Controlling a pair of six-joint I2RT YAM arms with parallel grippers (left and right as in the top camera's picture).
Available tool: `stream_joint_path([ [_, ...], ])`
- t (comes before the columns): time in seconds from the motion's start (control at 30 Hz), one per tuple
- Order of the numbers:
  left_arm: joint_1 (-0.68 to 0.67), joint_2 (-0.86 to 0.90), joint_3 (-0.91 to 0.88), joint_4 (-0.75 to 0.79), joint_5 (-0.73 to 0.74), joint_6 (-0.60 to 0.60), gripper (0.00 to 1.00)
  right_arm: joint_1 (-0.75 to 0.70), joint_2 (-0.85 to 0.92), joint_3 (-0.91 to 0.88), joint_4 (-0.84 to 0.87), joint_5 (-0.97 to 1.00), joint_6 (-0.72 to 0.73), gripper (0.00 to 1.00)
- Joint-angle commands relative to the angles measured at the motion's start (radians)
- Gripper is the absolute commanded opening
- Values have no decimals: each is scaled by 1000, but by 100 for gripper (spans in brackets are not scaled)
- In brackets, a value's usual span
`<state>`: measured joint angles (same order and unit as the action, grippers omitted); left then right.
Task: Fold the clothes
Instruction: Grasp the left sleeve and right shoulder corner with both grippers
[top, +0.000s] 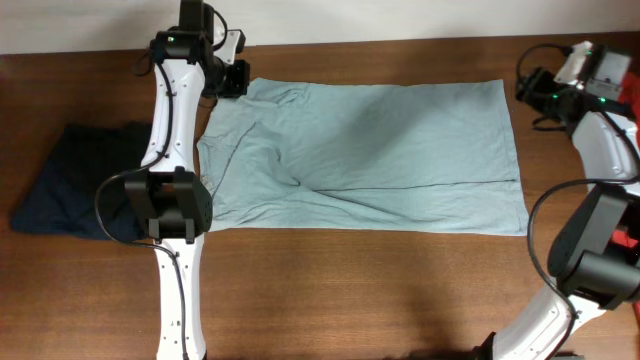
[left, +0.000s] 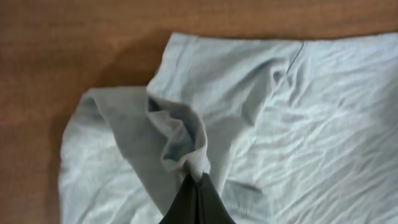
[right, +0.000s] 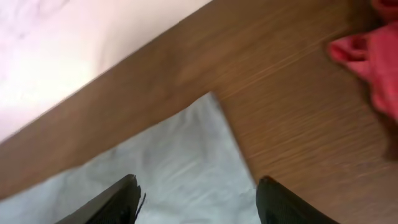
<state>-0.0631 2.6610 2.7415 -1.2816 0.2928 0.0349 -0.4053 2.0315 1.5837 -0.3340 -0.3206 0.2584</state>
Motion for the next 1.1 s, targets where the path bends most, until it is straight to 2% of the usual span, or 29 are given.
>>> stream_joint_path([
  [0.0,7,-89,16,-24,14,24,0,-8,45,-2,41,-35,39,65],
  [0.2,7,-95,16,-101,-39,24,0,-8,159,15,154,-138,39,65],
  [0.37,7,-95,16,-119,-53,35,0,-6,274,105,180,-219,39,67],
  [0.53,7,-95,16,-118,-54,43,0,-3,344,171,184,-222,39,68],
  [1.07,7,-95,16,-114,-54,50,0,23,429,178,359,-158,39,67],
])
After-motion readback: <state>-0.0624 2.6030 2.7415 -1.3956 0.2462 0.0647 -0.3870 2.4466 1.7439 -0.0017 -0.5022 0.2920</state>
